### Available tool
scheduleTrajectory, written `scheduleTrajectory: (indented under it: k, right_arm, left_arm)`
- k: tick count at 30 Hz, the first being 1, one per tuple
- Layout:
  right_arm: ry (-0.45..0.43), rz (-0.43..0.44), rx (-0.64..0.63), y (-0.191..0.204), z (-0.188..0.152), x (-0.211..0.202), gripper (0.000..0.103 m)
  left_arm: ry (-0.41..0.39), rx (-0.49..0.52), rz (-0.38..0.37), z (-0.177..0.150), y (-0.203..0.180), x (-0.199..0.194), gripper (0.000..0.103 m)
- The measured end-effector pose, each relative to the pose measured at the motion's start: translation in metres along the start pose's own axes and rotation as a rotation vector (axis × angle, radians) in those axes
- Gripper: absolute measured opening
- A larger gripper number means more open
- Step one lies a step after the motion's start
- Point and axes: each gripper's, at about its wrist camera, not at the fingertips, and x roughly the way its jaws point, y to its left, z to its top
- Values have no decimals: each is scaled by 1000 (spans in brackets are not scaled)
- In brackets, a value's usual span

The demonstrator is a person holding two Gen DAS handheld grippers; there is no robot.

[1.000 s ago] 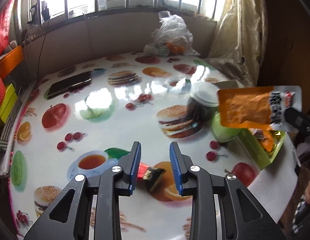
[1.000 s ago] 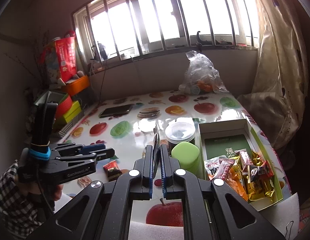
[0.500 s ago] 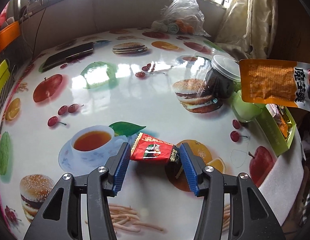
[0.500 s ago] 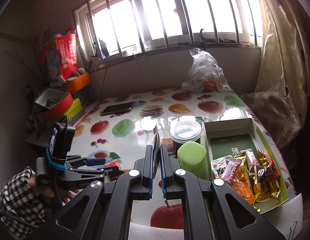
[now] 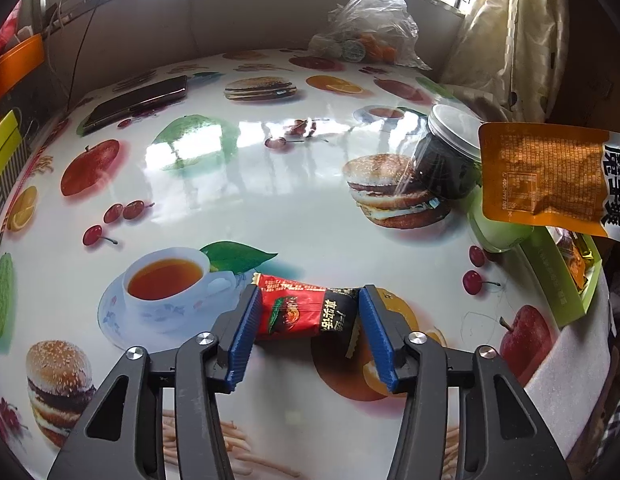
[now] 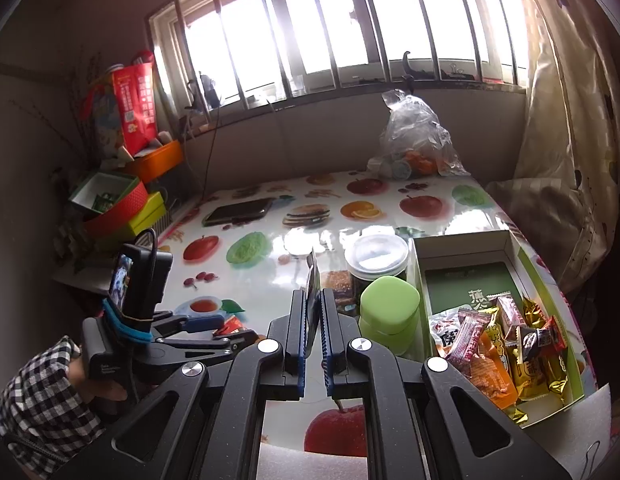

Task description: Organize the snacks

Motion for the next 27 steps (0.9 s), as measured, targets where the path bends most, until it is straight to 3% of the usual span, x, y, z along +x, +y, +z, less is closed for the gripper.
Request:
scheduleTrajectory:
  k: [5, 13, 15, 20, 24, 27]
  right_arm:
    - [-2, -1, 2, 0, 0, 0, 7]
    - [-10, 0, 3, 0, -1, -3, 7]
    - [-13, 1, 5, 1, -1, -3, 7]
    - [-18, 2, 4, 0, 0, -7, 7]
    - [-19, 4, 8, 0, 0, -6, 7]
    - [-18, 7, 7, 0, 1, -7, 7]
  left_arm:
    - [-16, 20, 16, 2, -6, -4, 31]
    - [-45, -8, 5, 3, -1, -14, 28]
    - [-58, -10, 1, 5, -1, -18, 16]
    - [-69, -31, -7, 8, 0, -23, 15]
    - [-41, -41, -14, 3, 5, -22, 22]
    - [-25, -36, -4, -5, 8, -23, 47]
